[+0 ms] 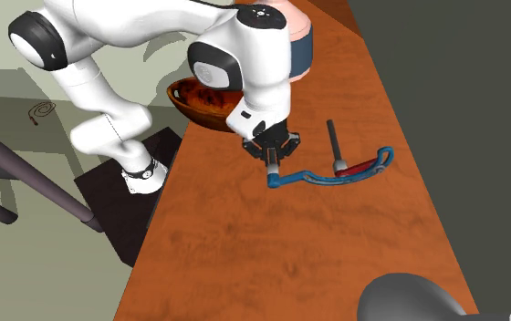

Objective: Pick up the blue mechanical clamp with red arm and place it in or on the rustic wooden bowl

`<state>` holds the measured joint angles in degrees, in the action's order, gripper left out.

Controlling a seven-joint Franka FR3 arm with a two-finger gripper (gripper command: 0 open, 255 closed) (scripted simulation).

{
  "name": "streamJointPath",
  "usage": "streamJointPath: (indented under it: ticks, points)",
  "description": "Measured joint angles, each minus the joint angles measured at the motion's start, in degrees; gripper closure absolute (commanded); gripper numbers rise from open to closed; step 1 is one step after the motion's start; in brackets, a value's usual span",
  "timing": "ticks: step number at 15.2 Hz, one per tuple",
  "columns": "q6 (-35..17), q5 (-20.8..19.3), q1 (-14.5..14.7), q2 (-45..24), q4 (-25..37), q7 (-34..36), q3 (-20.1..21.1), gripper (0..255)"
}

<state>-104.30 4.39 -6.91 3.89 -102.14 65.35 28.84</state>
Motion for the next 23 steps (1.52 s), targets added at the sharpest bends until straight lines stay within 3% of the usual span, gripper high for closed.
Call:
streamJointPath:
  ticks: [23]
  points:
    - [18.92,-3.41,0.95,-6.32,24.54,2.9,1.06,255]
